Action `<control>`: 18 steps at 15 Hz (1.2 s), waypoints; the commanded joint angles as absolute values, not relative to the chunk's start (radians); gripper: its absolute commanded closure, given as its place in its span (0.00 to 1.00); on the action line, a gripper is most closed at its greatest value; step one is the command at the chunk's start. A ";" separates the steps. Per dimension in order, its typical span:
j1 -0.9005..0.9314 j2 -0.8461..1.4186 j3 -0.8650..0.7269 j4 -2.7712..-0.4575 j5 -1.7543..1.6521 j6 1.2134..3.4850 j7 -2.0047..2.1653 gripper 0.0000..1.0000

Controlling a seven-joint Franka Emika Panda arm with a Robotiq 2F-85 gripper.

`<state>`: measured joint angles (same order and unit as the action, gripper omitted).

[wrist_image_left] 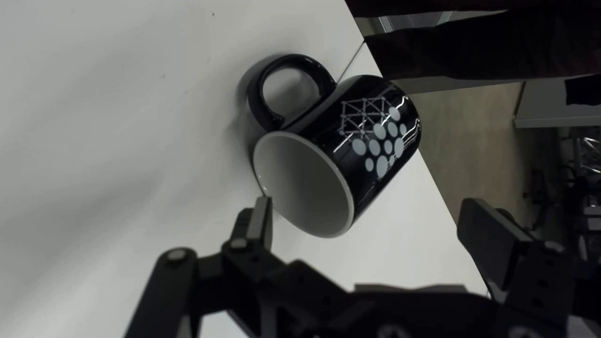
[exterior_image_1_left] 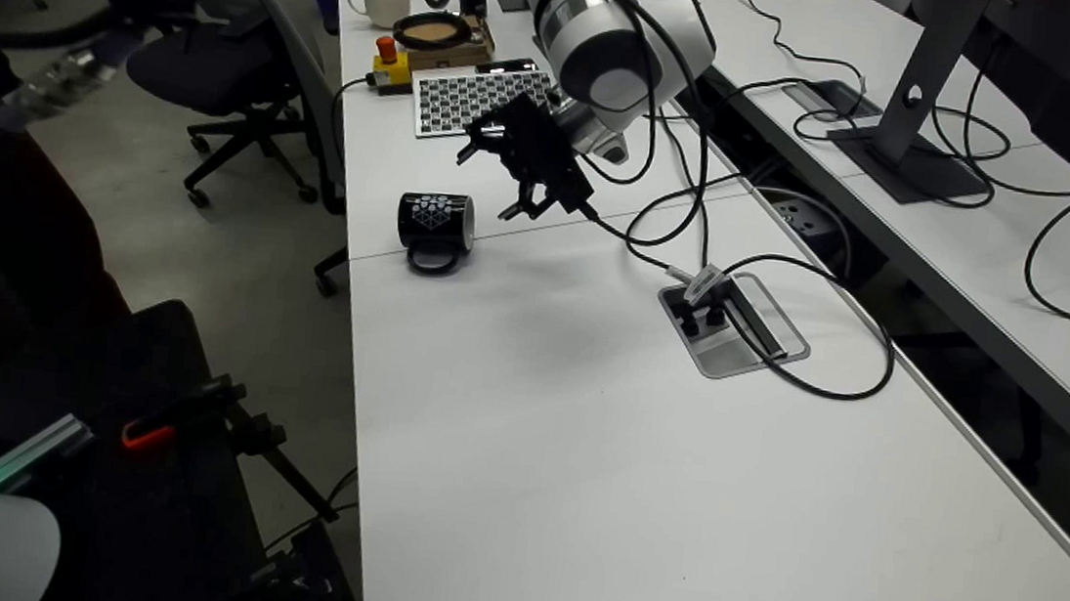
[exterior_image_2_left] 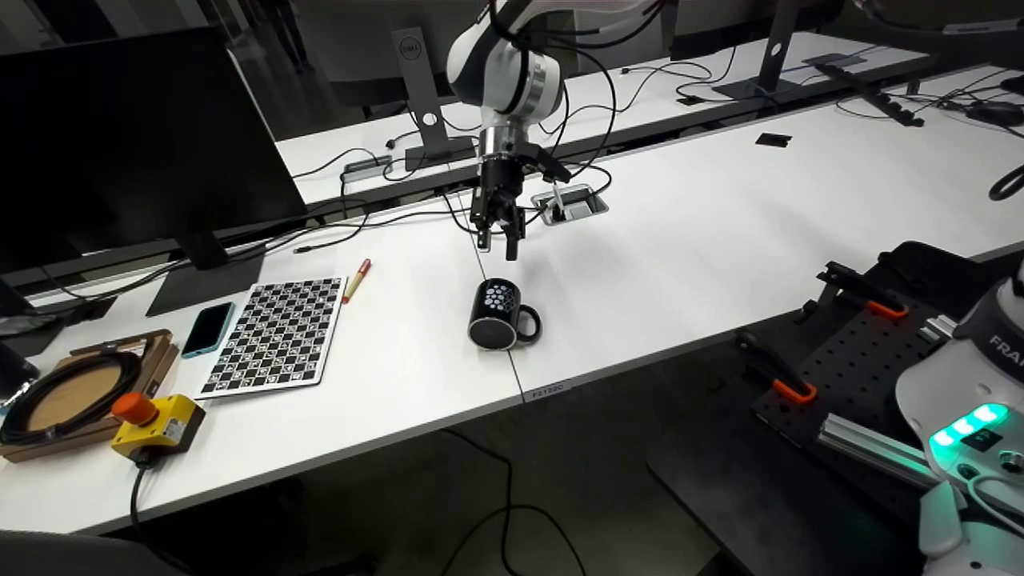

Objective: Pick the cup and put it upright on the table

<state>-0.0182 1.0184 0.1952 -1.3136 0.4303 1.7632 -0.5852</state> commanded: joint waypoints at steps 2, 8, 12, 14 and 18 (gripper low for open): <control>-0.027 1.104 0.225 -1.187 0.395 1.678 -0.547 0.00; -0.031 1.164 0.241 -1.102 0.398 1.583 -0.546 0.00; -0.030 1.190 0.245 -1.063 0.404 1.569 -0.533 0.00; -0.030 1.203 0.248 -1.045 0.406 1.561 -0.527 0.00; -0.029 1.225 0.255 -1.018 0.405 1.536 -0.512 0.00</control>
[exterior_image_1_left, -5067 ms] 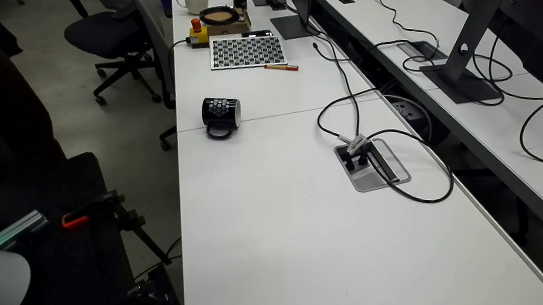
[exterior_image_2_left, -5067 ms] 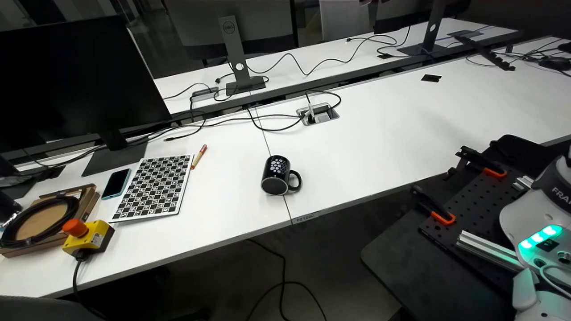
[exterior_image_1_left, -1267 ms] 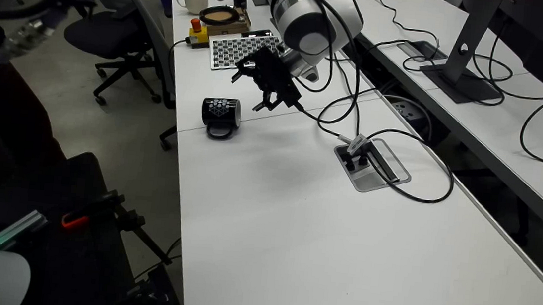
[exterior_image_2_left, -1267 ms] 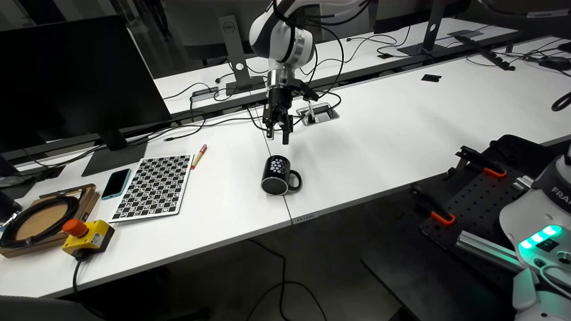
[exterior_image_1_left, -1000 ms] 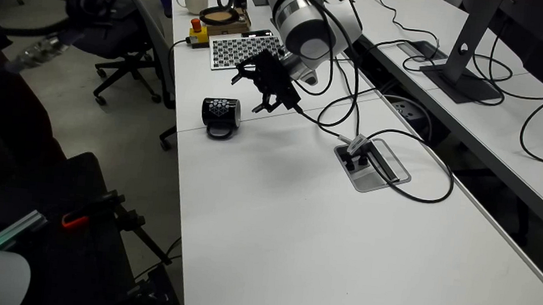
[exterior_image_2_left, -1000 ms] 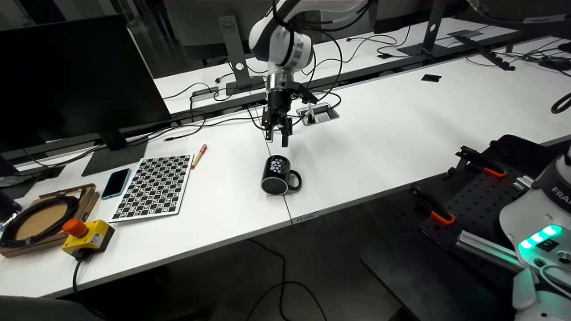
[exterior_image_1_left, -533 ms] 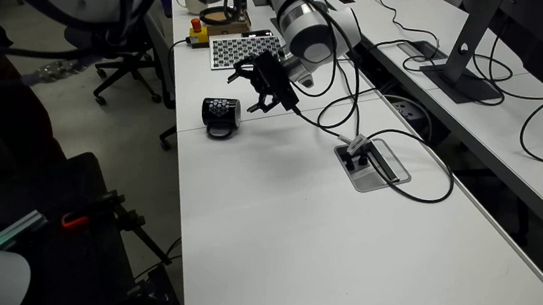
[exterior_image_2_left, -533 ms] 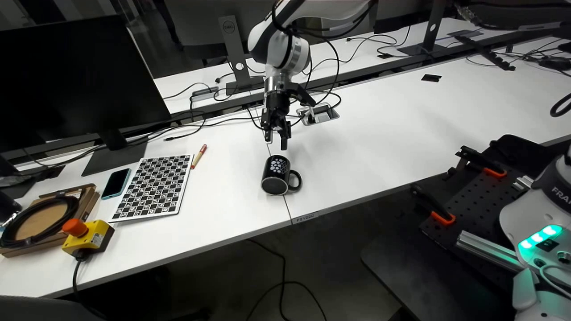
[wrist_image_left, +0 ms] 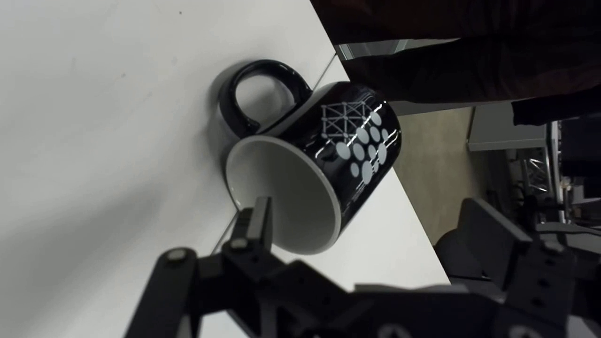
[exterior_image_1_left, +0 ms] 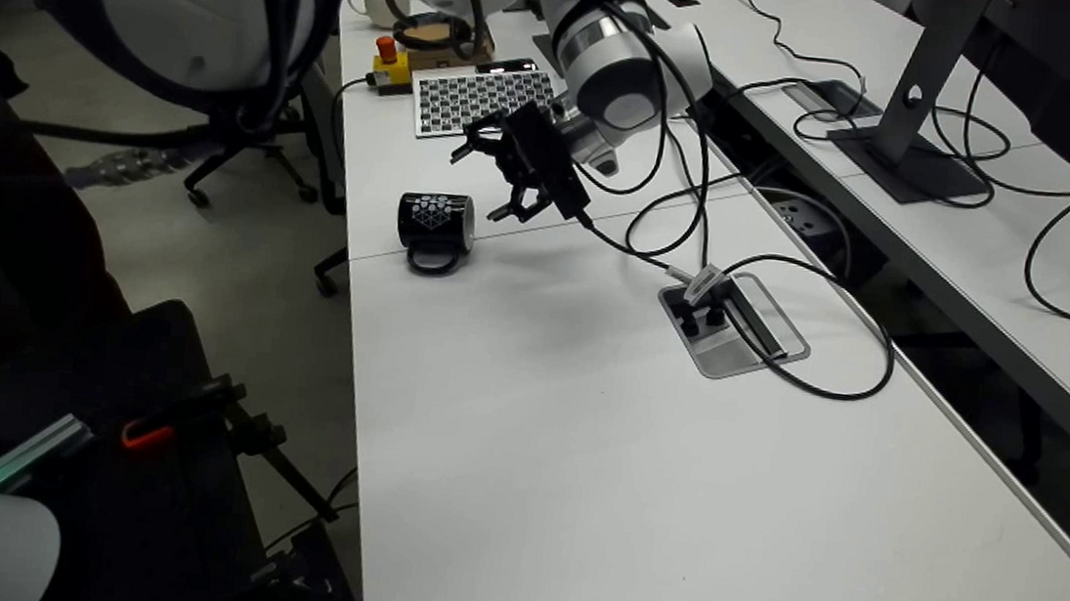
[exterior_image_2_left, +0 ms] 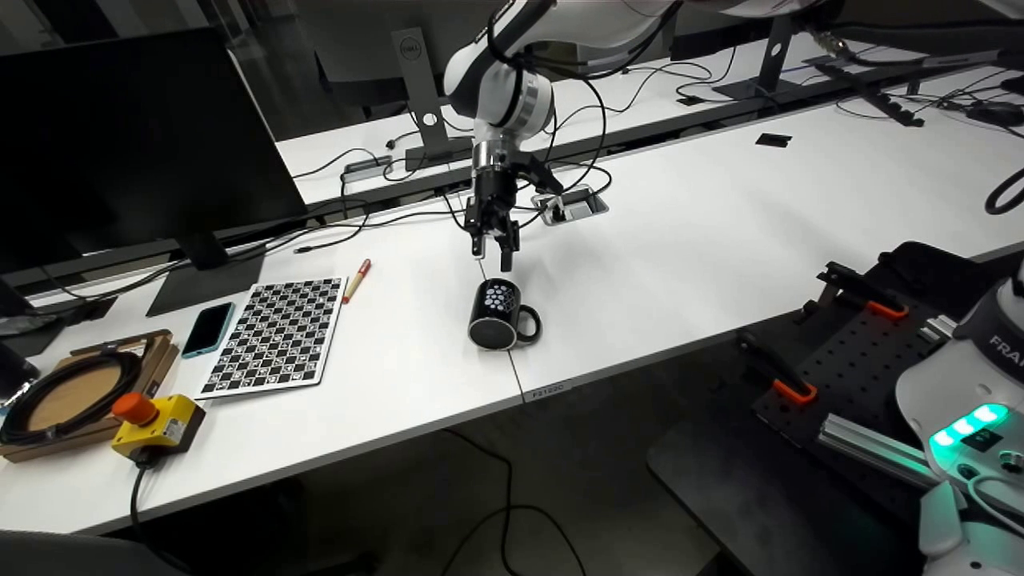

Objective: Pick the cup and put it upright on the table

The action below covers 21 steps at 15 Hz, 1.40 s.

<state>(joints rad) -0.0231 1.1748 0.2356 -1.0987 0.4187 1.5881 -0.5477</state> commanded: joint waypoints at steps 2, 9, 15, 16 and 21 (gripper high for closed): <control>-0.029 1.236 0.258 -1.005 0.406 1.524 -0.503 0.00; -0.026 1.260 0.266 -0.978 0.409 1.500 -0.486 0.00; -0.024 1.277 0.275 -0.965 0.413 1.480 -0.474 0.00; -0.023 1.279 0.276 -0.964 0.413 1.476 -0.472 0.00; -0.022 1.288 0.283 -0.960 0.415 1.459 -0.466 0.00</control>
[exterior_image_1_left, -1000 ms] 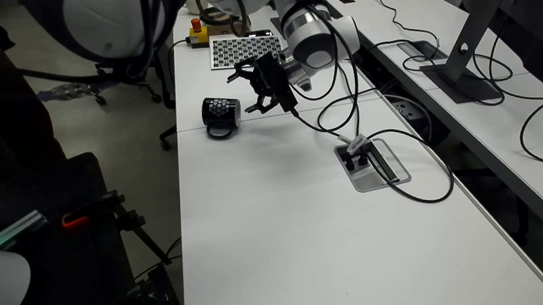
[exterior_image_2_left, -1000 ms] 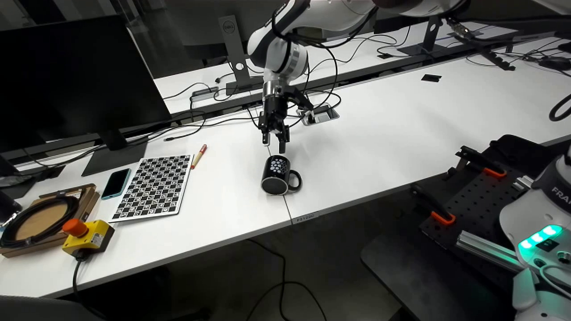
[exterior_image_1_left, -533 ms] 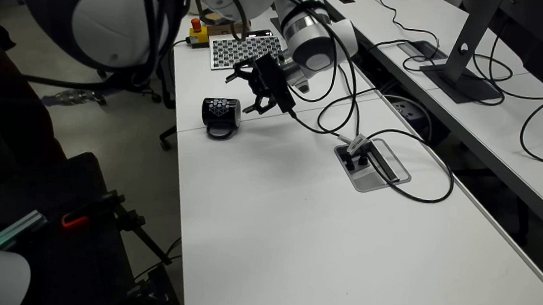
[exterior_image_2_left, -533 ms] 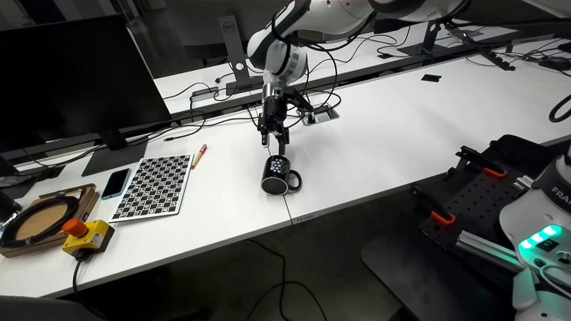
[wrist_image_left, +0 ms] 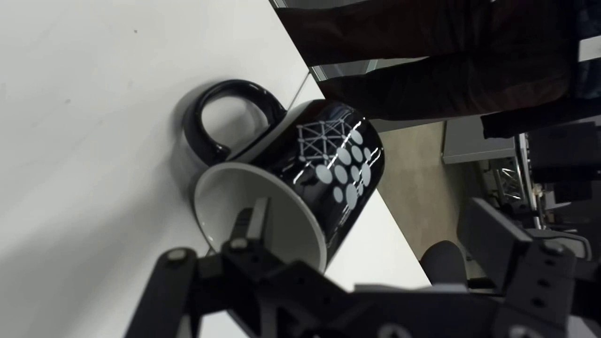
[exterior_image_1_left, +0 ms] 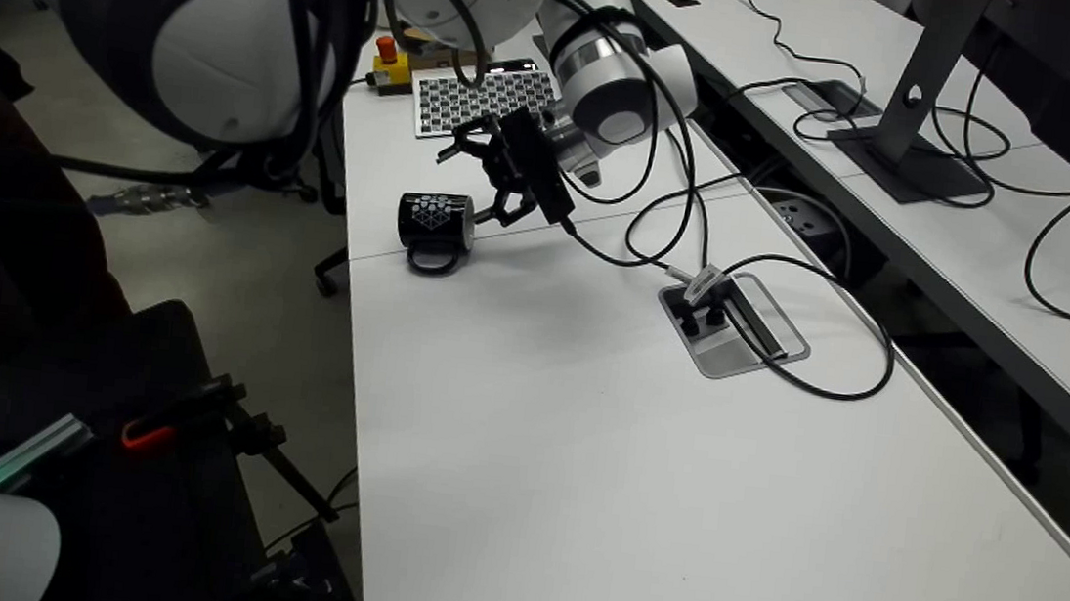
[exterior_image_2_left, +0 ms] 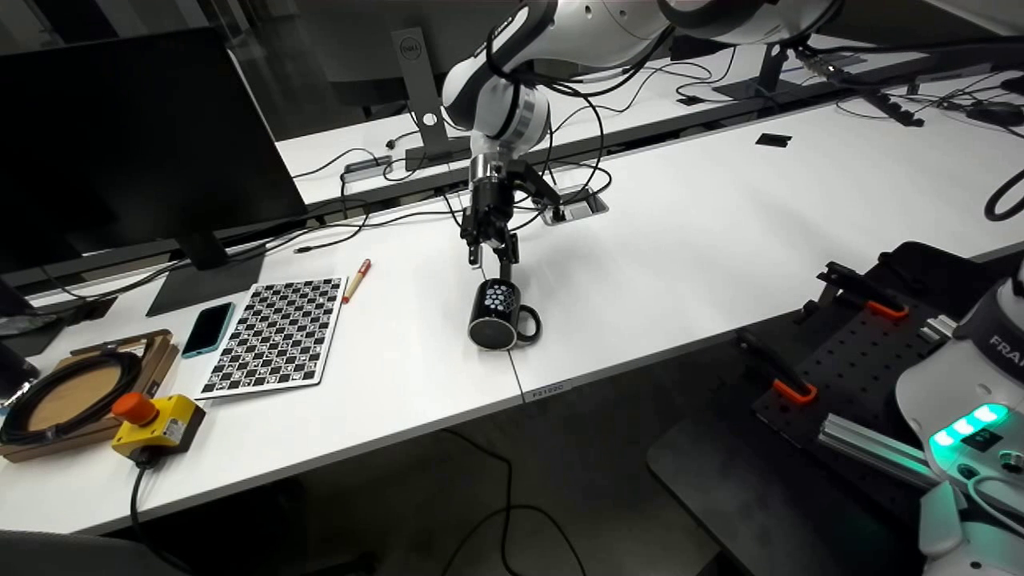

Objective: Pick the cup and put it upright on the table

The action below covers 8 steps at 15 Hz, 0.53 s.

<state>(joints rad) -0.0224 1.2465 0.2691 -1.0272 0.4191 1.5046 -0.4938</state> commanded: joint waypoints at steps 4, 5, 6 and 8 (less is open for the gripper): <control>-0.019 1.298 0.290 -0.953 0.417 1.440 -0.465 0.00; -0.018 1.299 0.292 -0.953 0.418 1.436 -0.465 0.00; -0.017 1.301 0.293 -0.951 0.418 1.432 -0.464 0.00; -0.017 1.305 0.296 -0.948 0.420 1.424 -0.464 0.00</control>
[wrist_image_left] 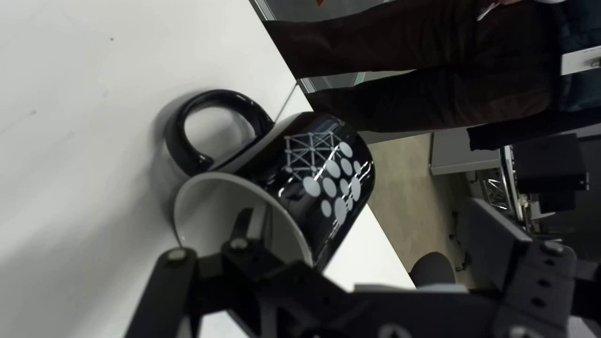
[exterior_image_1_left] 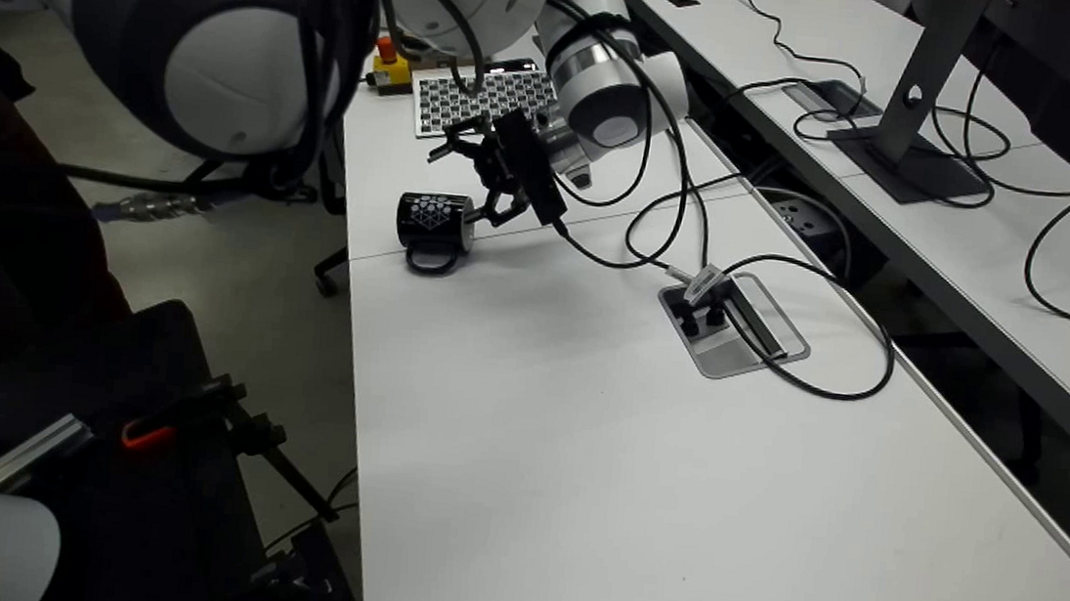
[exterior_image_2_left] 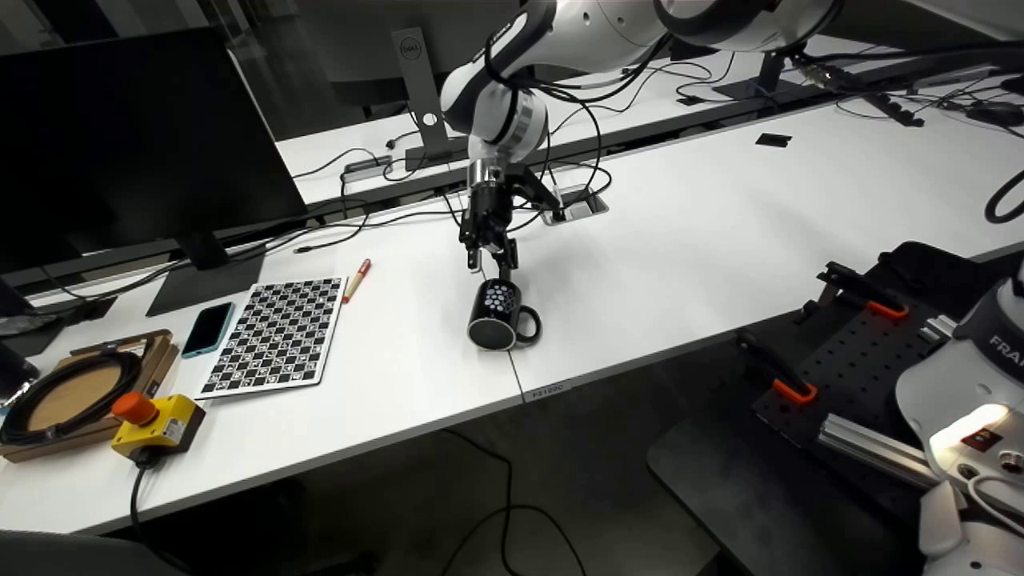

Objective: Pick the cup and put it upright on the table

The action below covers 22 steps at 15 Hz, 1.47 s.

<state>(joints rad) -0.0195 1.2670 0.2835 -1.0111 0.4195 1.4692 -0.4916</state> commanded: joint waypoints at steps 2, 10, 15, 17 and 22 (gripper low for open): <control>-0.016 1.309 0.298 -0.944 0.421 1.417 -0.464 0.00; -0.016 1.322 0.303 -0.927 0.425 1.401 -0.461 0.26; -0.017 1.324 0.303 -0.922 0.426 1.401 -0.460 0.54; -0.017 1.328 0.303 -0.918 0.426 1.401 -0.457 0.69; -0.018 1.331 0.303 -0.915 0.432 1.405 -0.447 1.00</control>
